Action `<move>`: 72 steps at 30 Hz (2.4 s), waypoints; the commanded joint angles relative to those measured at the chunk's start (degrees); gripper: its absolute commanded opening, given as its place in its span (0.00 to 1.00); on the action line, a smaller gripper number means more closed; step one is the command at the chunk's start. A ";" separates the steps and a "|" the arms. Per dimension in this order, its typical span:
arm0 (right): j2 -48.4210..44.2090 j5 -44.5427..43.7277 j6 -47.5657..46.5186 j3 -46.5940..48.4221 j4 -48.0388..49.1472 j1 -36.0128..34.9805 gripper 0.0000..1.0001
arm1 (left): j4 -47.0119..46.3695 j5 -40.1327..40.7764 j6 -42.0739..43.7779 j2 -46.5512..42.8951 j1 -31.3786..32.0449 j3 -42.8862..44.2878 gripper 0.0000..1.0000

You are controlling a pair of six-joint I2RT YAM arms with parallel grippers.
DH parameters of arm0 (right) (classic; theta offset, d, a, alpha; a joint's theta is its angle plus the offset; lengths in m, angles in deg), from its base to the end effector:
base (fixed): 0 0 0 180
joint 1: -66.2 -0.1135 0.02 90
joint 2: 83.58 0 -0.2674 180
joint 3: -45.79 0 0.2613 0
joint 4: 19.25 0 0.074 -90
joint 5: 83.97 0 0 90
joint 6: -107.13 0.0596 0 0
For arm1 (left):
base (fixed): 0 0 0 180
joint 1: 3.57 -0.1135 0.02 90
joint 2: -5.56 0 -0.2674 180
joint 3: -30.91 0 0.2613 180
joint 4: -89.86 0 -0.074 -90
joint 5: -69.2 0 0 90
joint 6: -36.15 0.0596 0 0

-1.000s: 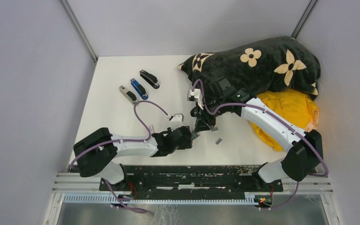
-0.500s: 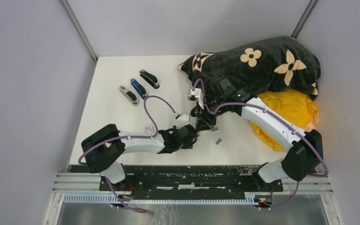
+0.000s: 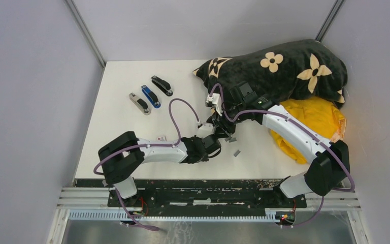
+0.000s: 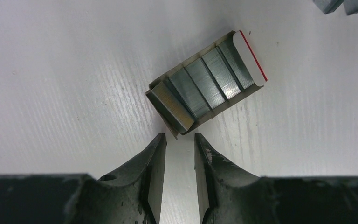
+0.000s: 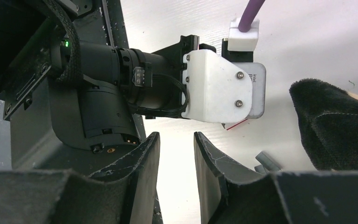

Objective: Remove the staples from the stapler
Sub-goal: Adjust the staple box at the center of the board, then adjust the staple in the staple box.

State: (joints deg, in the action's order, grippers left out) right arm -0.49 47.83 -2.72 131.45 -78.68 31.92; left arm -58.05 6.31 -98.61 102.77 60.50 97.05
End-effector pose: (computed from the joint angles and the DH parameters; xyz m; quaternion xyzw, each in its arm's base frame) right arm 0.2368 0.2095 0.2915 -0.4980 0.7511 0.3727 0.2214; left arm 0.1708 -0.2892 0.1306 0.1050 0.9413 -0.0508 0.3167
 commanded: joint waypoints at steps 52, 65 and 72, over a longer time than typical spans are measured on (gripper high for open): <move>19.86 -3.88 -19.01 -2.96 15.35 -7.04 0.92 | -61.80 -18.51 8.29 -38.89 -17.60 -49.99 0.40; 24.11 -3.47 -18.11 -0.98 16.53 -7.04 0.94 | -68.07 -22.76 5.31 -25.86 -17.64 -48.95 0.38; 25.18 -1.77 -17.63 -0.45 16.60 -7.07 0.93 | -70.21 -26.54 5.64 -20.18 -17.60 -46.77 0.38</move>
State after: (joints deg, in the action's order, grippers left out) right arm 23.75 44.66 -21.06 128.65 -63.25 25.06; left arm -123.32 -17.38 -91.70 80.41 43.08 48.02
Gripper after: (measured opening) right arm 0.933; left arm 0.380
